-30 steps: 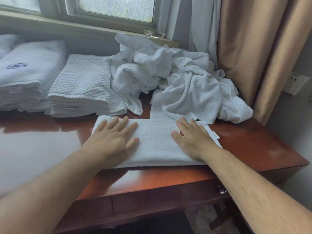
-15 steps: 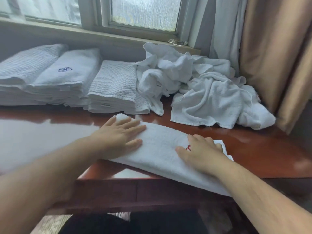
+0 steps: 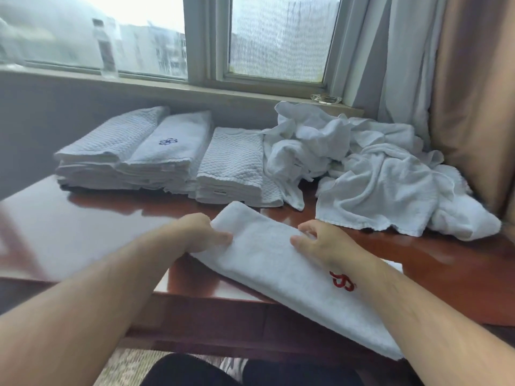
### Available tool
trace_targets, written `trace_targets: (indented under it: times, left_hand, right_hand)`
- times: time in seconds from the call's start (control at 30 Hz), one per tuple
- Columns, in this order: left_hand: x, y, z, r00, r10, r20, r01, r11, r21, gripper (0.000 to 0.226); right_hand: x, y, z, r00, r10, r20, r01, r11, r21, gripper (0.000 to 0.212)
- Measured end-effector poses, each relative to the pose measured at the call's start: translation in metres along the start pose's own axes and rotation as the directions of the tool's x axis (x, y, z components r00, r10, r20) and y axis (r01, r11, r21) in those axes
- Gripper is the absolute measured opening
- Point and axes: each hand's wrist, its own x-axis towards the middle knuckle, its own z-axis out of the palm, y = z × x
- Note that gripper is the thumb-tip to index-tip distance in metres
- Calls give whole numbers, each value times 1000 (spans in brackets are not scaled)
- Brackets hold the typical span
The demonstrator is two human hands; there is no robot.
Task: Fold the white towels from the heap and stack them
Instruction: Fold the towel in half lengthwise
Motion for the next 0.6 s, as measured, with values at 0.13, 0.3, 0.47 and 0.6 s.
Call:
trace_targets:
  times: [0.13,0.3,0.47,0.6]
  left_hand:
    - [-12,7,-11,983,172,-68,-179,977,-113,39]
    - [-35,25,-51,863,437,-255,-468,880,-76,28]
    - [-54,35,-90,824,499,-268,-559,793,-240,28]
    - [-60,29,-114,724,500,-476,-609,786,-100,28]
  right_hand:
    - [2,3,-8,999,-1,33,0,999,39,76]
    - [6,-17,-30,971,-144,191,86,956,281,74]
    - [16,-52,-33,894,-403,195,139,664,735,53]
    - [20,-79,-28,880,-463,104,163,500,850,49]
